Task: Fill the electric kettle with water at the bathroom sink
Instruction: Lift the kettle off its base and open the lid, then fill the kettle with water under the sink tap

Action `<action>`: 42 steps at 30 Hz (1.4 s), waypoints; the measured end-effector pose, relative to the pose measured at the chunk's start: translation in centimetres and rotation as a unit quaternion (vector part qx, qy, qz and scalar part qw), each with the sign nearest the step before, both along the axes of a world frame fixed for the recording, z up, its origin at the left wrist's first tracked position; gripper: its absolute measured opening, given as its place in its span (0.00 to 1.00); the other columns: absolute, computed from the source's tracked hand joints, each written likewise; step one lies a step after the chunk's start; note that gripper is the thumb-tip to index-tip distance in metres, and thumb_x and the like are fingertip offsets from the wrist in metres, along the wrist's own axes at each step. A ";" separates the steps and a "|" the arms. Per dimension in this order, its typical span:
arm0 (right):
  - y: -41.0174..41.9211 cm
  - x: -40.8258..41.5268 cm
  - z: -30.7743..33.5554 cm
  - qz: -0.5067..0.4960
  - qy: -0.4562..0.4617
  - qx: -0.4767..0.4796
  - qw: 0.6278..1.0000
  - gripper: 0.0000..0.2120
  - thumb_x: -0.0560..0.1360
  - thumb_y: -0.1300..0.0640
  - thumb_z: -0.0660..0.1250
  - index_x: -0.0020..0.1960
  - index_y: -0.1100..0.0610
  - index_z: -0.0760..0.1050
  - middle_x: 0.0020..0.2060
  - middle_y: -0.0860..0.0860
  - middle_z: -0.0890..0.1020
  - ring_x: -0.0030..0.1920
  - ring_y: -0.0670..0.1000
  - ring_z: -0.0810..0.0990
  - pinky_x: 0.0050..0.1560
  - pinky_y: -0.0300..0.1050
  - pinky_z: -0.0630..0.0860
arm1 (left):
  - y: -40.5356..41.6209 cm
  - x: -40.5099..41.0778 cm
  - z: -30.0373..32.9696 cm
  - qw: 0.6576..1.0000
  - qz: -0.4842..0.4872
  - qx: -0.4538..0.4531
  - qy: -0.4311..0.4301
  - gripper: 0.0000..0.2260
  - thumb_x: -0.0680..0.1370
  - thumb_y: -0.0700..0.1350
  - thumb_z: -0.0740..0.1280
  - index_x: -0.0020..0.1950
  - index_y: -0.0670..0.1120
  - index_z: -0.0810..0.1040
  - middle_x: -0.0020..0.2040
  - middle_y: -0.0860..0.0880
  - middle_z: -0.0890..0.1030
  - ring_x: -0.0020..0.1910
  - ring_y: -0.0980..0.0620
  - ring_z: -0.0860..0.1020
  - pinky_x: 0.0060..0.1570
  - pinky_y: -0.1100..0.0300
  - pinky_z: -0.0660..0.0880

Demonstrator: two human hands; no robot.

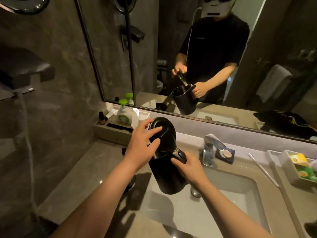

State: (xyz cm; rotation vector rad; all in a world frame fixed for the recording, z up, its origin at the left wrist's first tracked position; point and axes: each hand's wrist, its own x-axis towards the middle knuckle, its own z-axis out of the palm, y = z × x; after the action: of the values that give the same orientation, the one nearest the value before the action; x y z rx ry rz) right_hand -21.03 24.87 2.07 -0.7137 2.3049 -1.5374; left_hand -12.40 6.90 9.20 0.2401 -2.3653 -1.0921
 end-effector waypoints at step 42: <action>18.0 -8.6 -13.7 -0.225 -0.263 -0.085 0.934 0.14 0.67 0.51 0.75 0.31 0.58 0.74 0.25 0.53 0.74 0.29 0.52 0.73 0.35 0.46 0.70 | 13.6 -25.7 -11.4 0.905 -0.191 -0.354 -0.138 0.21 0.72 0.45 0.69 0.65 0.52 0.74 0.64 0.50 0.76 0.59 0.44 0.71 0.52 0.50 0.70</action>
State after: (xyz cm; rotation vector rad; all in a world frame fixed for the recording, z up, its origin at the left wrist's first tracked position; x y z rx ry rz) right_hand -29.64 42.86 -11.66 0.2157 2.0096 -1.8480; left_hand -38.11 20.47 -2.24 -0.3709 -2.9674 -0.2815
